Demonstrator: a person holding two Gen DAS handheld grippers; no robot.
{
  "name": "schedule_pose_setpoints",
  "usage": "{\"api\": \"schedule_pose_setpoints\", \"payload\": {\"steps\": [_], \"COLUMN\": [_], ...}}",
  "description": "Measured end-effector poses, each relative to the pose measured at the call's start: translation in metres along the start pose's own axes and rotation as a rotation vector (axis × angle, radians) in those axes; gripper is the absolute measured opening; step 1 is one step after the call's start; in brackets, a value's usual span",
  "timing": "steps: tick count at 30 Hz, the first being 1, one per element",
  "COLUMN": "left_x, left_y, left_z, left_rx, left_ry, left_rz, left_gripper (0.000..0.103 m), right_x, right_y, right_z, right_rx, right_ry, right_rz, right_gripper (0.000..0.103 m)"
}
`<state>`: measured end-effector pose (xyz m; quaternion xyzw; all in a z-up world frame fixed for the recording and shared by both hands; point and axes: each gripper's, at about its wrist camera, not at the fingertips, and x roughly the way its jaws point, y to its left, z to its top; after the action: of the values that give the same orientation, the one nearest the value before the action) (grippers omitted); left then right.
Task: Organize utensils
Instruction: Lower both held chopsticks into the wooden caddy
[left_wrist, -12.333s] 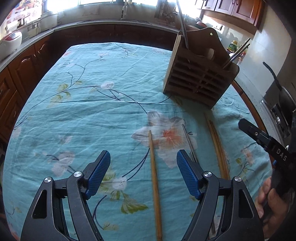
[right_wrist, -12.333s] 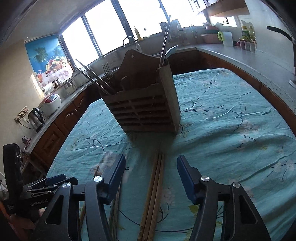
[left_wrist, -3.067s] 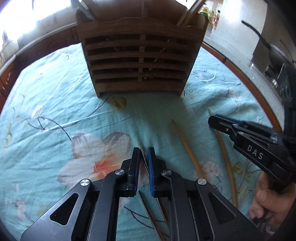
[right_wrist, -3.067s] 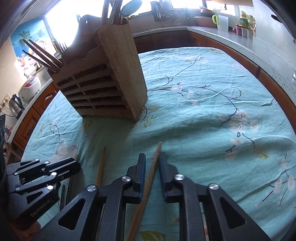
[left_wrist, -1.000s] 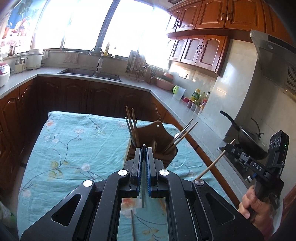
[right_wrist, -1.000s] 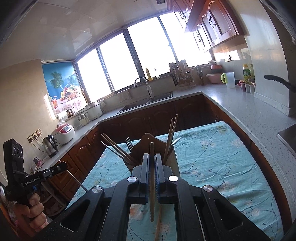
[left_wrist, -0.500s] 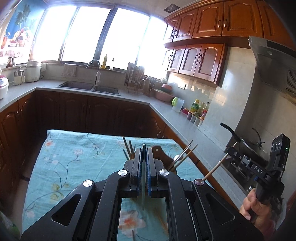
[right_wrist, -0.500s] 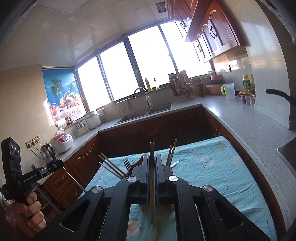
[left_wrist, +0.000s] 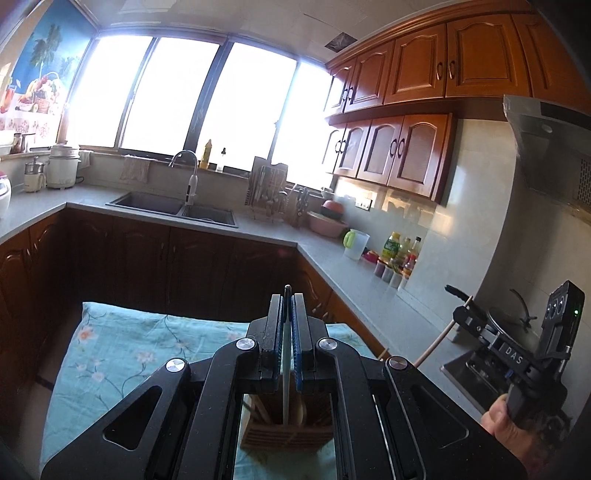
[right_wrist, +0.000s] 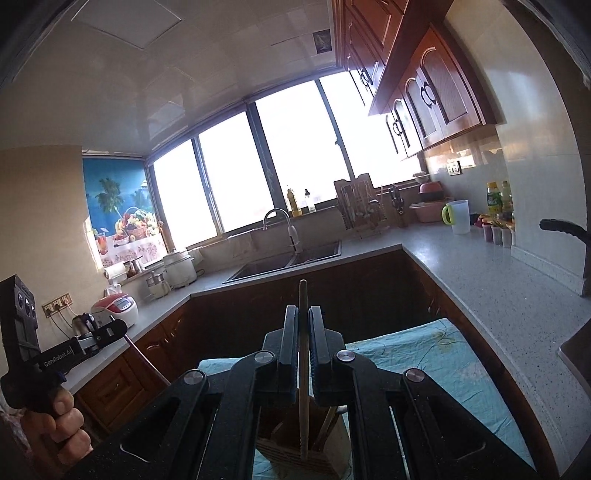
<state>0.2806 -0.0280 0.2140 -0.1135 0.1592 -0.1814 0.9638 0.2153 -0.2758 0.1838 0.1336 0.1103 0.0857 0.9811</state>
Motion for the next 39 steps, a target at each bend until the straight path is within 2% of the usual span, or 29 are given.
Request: {"api": "schedule_pose_setpoints", "payload": {"steps": [6, 11, 22, 23, 39], "left_x": [0.028, 0.046, 0.069, 0.068, 0.065], "left_y": [0.004, 0.009, 0.011, 0.01, 0.015], "left_z": [-0.017, -0.045, -0.093, -0.095, -0.092], "left_rx": [-0.014, -0.012, 0.013, 0.023, 0.013], "left_ry": [0.025, 0.068, 0.198, 0.192, 0.202], "left_rz": [0.033, 0.061, 0.058, 0.063, 0.075], "left_gripper": [0.004, 0.004, 0.004, 0.005, 0.005], "right_x": [0.023, 0.036, 0.059, 0.06, 0.061], "right_y": [-0.003, -0.007, -0.018, -0.019, -0.02], "right_z": [-0.008, -0.028, -0.075, -0.078, -0.075], "right_rx": [-0.005, -0.009, 0.02, 0.023, 0.033], "right_ry": [-0.003, 0.015, 0.143, 0.156, 0.158], "right_rz": [-0.024, -0.04, -0.049, -0.048, -0.053], "right_gripper": [0.005, 0.005, 0.005, 0.005, 0.005]}}
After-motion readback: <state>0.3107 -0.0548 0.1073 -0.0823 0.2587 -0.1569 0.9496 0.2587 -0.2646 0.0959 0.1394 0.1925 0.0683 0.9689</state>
